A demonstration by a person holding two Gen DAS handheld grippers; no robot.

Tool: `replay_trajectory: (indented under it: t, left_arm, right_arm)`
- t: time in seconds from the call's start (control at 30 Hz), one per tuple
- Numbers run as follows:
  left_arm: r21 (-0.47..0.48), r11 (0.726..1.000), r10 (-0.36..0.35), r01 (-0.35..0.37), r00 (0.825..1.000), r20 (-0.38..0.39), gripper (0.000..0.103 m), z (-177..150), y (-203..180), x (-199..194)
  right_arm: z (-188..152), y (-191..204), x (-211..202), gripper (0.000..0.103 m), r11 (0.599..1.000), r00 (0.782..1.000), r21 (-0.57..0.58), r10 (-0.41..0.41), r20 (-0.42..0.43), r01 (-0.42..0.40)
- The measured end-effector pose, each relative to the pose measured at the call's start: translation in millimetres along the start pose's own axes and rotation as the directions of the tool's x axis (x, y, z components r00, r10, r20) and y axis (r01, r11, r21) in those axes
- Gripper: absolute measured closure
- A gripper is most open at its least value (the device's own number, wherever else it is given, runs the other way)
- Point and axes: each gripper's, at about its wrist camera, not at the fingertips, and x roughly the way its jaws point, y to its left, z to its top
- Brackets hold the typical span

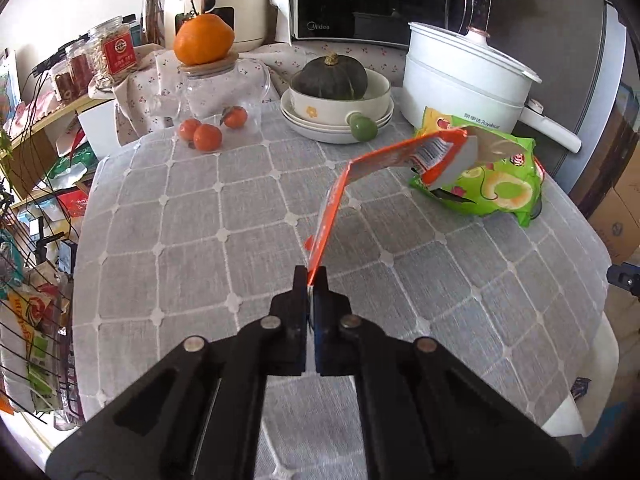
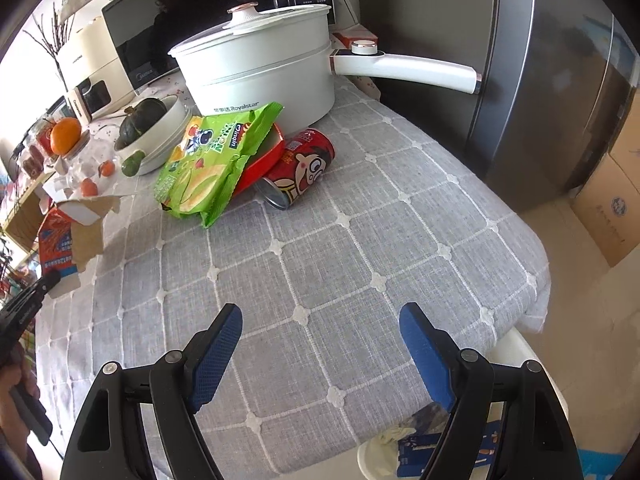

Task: Collect trash
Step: 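Grasp the green onion-ring snack bag with the right tool while the left tool holds the orange bag, then carry both bags with both tools over the white bin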

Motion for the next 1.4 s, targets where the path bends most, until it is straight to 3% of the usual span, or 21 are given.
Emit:
replay_trajectory:
  t: [0.27, 0.57, 0.87, 1.03, 1.17, 1.27, 1.33, 1.4]
  left_arm:
    - [-0.005, 0.999, -0.035, 0.035, 0.999, 0.032, 0.1, -29, 20, -53]
    - [-0.089, 0.994, -0.062, 0.062, 0.998, 0.004, 0.1, -42, 57, -59]
    - [-0.096, 0.995, -0.024, 0.025, 1.0, 0.013, 0.1, -40, 70, -53]
    - [-0.102, 0.994, -0.029, 0.03, 1.0, 0.008, 0.1, -36, 68, -47]
    - [-0.089, 0.996, -0.028, 0.028, 1.0, -0.005, 0.1, -36, 62, -42]
    - [-0.08, 0.997, -0.025, 0.024, 1.0, -0.009, 0.1, -37, 59, -42]
    - [-0.077, 0.997, -0.024, 0.023, 1.0, -0.01, 0.1, -38, 59, -42]
    - [-0.079, 0.997, -0.026, 0.025, 1.0, -0.011, 0.1, -37, 59, -42]
  right_arm:
    - [-8, 15, -19, 0.021, 0.999, 1.0, -0.021, 0.025, 0.019, -0.024]
    - [12, 34, -12, 0.02, 0.997, 0.995, -0.022, 0.079, 0.06, -0.078]
    - [44, 48, 23, 0.02, 0.995, 0.992, -0.024, 0.103, 0.076, -0.102]
    - [61, 58, 56, 0.02, 0.98, 0.978, 0.011, 0.195, 0.069, -0.197]
    - [69, 60, 88, 0.023, 0.963, 0.969, 0.105, 0.244, 0.043, -0.247]
    - [74, 61, 107, 0.04, 0.94, 0.952, 0.152, 0.304, 0.031, -0.305]
    - [76, 59, 117, 0.068, 0.93, 0.946, 0.177, 0.325, 0.016, -0.323]
    - [76, 57, 120, 0.077, 0.909, 0.93, 0.202, 0.368, 0.017, -0.364]
